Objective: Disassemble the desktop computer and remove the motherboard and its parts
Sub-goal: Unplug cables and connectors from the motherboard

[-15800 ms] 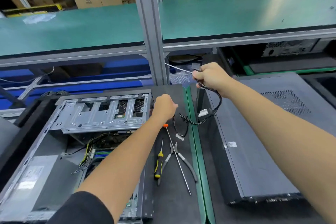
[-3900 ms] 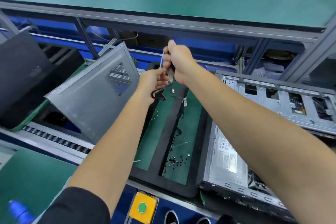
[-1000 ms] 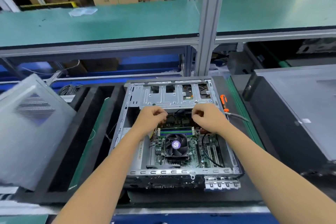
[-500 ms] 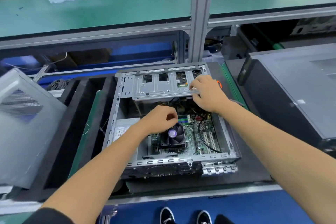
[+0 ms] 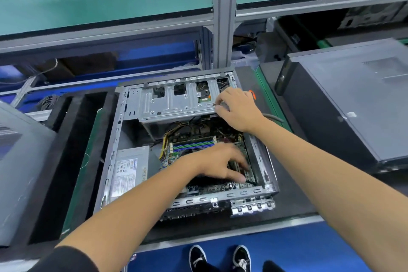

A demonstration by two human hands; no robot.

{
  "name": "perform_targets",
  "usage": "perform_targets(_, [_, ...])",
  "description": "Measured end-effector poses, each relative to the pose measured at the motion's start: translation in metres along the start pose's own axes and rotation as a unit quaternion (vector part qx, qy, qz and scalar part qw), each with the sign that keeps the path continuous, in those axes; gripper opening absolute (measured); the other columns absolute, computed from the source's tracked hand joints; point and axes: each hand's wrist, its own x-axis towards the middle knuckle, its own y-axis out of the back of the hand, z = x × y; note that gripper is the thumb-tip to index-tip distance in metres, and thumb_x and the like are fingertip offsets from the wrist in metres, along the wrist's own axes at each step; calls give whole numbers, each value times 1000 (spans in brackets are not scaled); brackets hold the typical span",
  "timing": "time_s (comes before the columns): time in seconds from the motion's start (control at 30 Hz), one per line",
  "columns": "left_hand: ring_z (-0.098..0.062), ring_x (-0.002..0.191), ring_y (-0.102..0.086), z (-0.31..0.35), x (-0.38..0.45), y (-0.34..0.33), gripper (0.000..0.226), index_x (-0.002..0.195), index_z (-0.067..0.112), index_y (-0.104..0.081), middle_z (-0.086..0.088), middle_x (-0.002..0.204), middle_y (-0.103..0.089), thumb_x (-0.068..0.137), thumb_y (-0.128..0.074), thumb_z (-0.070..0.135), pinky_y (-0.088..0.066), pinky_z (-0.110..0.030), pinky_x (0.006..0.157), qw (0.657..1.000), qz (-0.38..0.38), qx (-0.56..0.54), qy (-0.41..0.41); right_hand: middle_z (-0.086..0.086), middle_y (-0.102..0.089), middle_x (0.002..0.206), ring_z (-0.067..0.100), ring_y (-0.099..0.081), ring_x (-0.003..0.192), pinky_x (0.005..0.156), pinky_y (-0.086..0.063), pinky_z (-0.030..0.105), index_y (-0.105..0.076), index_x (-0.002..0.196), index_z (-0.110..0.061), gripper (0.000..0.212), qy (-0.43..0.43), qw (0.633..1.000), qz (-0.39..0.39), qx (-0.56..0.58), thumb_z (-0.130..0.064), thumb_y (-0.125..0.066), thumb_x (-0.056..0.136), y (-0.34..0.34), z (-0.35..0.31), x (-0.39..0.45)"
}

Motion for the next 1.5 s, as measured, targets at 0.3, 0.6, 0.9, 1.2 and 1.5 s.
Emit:
perform_targets(0.3, [-16,79,-58,-2,6,-8,11,94,15,-65,0,86,-68,90,-66,24,-42,-31,71,998,-47,17,48,-4,-54,112,19,-48,110,86,-16,29,-63,103,-23,18,1,1000,-4,-17,-35,-55,92,-2,2,2])
perform_targets(0.6, [-24,74,-61,19,26,-21,22,93,5,-62,-8,83,-65,92,-61,27,-52,-36,67,995,-85,17,57,-3,-52,110,20,-48,106,85,-18,31,-60,104,-23,20,6,999,-9,-42,-37,-55,91,-3,1,4])
perform_targets(0.9, [-22,62,-52,22,41,-33,26,83,3,-61,-3,65,-54,89,-67,27,-49,-36,66,994,-66,53,75,-4,-51,111,18,-46,104,87,-20,31,-58,104,-24,20,3,999,-12,-46,-37,-54,90,-2,1,3])
perform_targets(1.2, [-31,92,-60,32,47,-38,32,114,3,-61,-15,104,-64,91,-61,25,-52,-43,79,988,-59,119,74,-3,-50,110,18,-47,103,82,-16,29,-57,104,-22,21,10,998,-3,-62,-37,-53,90,-5,1,2])
perform_targets(1.5, [-31,91,-60,30,46,-42,31,112,2,-61,-15,104,-64,90,-61,24,-51,-42,79,989,-50,110,79,-3,-50,111,19,-46,102,89,-22,33,-56,105,-22,22,8,997,-9,-70,-39,-52,91,-5,0,2])
